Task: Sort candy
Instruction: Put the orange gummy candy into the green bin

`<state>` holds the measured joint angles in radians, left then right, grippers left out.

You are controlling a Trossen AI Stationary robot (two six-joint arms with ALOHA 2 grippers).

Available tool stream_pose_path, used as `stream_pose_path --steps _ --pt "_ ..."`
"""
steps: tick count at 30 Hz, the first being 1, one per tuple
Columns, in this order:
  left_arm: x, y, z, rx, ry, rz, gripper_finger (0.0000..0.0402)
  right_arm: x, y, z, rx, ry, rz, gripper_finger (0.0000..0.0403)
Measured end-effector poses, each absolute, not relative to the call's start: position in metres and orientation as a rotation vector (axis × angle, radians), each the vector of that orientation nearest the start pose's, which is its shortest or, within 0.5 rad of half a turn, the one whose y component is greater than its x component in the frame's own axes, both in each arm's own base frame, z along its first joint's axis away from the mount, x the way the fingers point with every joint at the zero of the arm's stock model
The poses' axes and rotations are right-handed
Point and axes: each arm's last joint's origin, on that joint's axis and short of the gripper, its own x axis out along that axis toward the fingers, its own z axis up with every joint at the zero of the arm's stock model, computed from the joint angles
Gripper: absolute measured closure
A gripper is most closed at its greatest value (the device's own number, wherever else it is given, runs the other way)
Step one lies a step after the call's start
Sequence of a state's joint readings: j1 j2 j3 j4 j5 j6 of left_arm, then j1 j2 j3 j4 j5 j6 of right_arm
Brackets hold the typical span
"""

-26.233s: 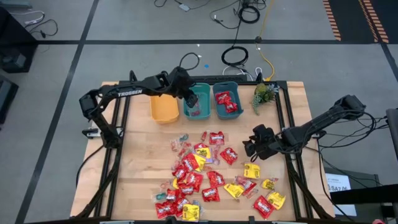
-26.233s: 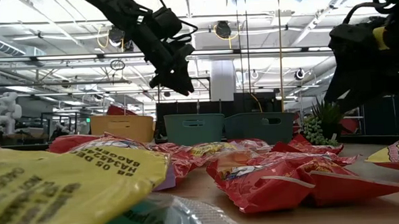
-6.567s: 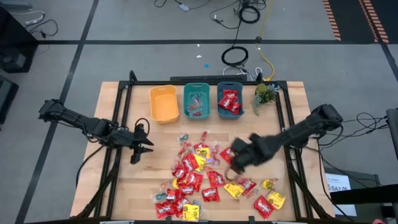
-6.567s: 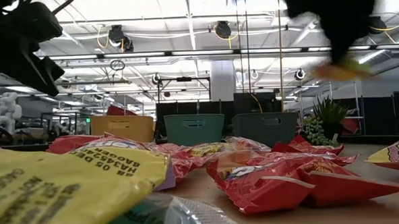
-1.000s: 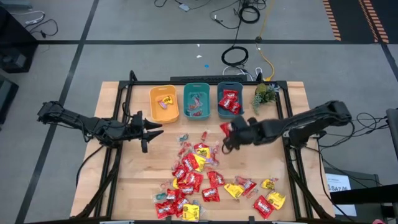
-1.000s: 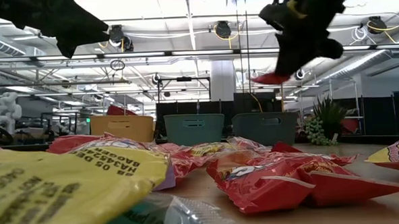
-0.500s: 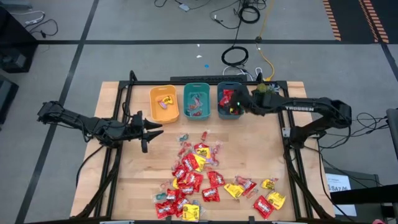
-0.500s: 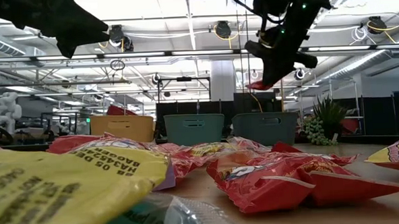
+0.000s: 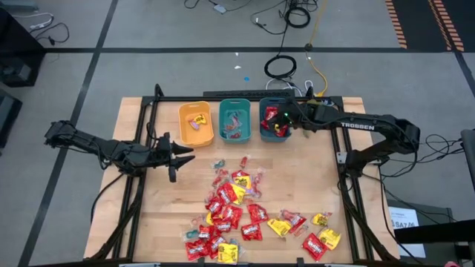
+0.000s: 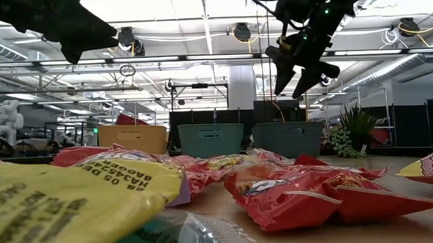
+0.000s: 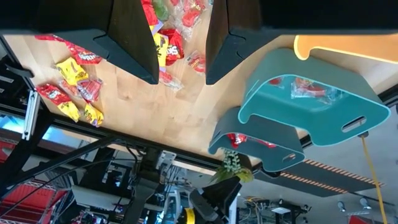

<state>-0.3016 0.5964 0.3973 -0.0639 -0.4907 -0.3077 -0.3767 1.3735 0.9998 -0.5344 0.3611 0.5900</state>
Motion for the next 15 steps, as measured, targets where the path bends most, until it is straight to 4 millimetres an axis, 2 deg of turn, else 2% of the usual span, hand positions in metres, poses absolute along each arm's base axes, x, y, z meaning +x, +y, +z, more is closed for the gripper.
stream_pose_path --steps 5,10,15 --pt "0.1412 -0.0296 0.2379 -0.204 0.211 0.223 0.0260 0.2535 -0.1112 0.2542 0.530 0.698 -0.937 0.0117" --pt "0.1413 -0.0296 0.2379 -0.204 0.211 0.223 0.0260 0.2538 -0.1110 0.2543 0.536 0.698 -0.926 0.0111" --pt "0.1412 -0.0296 0.2380 -0.204 0.211 0.223 0.0260 0.2631 -0.1069 0.2593 0.580 0.647 -0.771 0.0116"
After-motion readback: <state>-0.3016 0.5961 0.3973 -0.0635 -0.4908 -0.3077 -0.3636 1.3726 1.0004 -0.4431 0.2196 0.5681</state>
